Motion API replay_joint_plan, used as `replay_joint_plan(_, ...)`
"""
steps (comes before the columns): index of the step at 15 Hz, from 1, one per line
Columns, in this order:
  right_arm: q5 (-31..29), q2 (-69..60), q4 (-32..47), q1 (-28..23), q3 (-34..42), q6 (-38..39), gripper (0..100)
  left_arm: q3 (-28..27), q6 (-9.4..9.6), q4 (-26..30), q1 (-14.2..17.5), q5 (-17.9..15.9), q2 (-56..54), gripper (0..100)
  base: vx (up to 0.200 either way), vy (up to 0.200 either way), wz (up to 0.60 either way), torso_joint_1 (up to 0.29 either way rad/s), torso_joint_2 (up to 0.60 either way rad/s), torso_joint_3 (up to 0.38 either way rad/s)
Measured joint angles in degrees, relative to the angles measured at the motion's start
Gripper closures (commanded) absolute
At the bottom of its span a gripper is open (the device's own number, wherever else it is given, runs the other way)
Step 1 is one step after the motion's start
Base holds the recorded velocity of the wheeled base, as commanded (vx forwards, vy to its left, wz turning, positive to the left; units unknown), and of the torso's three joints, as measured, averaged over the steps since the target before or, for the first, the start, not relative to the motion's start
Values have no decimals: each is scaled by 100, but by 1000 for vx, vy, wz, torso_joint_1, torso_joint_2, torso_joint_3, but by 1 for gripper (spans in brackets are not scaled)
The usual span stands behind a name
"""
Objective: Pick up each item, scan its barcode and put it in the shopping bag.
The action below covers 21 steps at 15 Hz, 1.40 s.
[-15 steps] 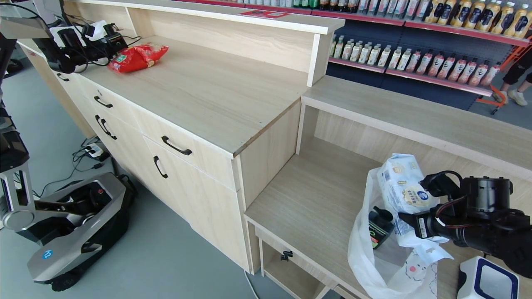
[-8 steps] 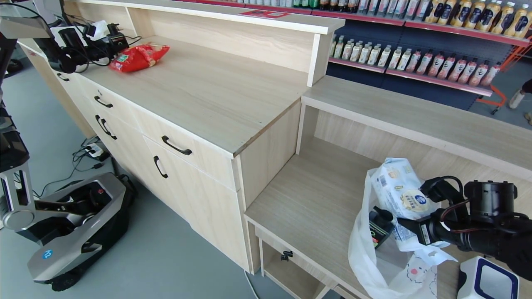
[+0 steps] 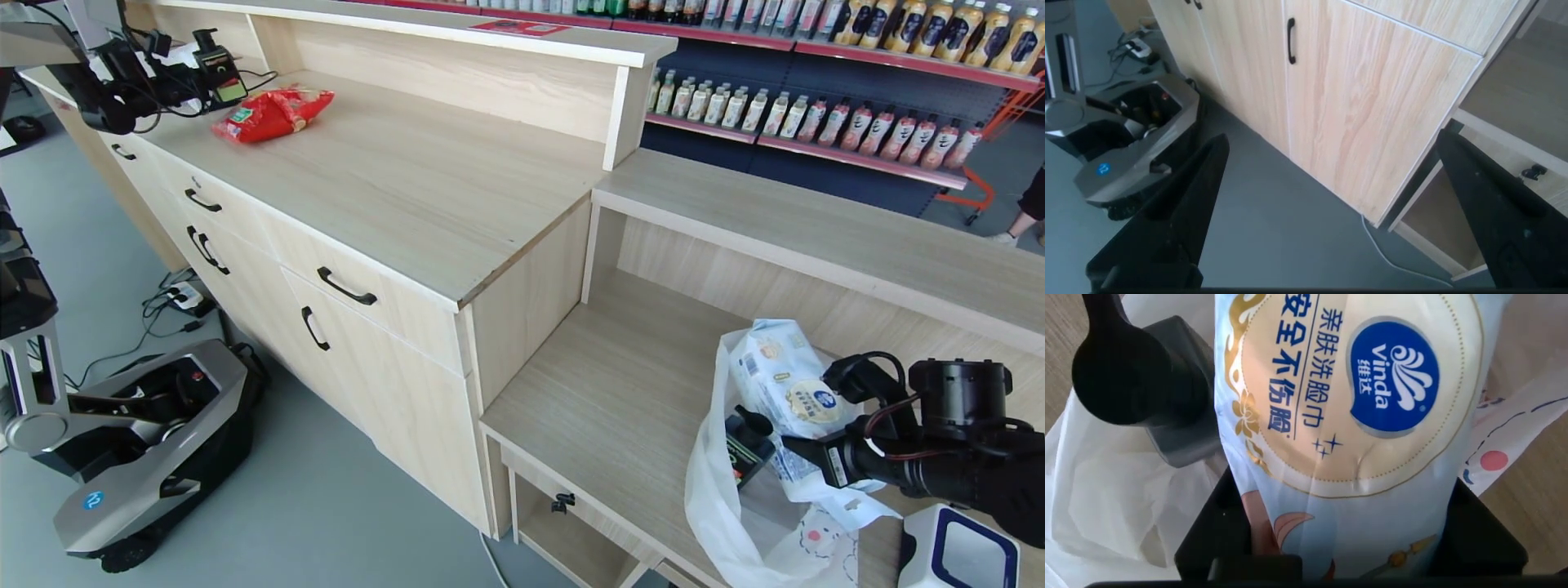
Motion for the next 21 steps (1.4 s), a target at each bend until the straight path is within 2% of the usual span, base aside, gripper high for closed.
replay_joint_plan(21,17,289,347,-41,-45,-134,100,0,0,0,0,0,0,0,0,0,0,0,0,0)
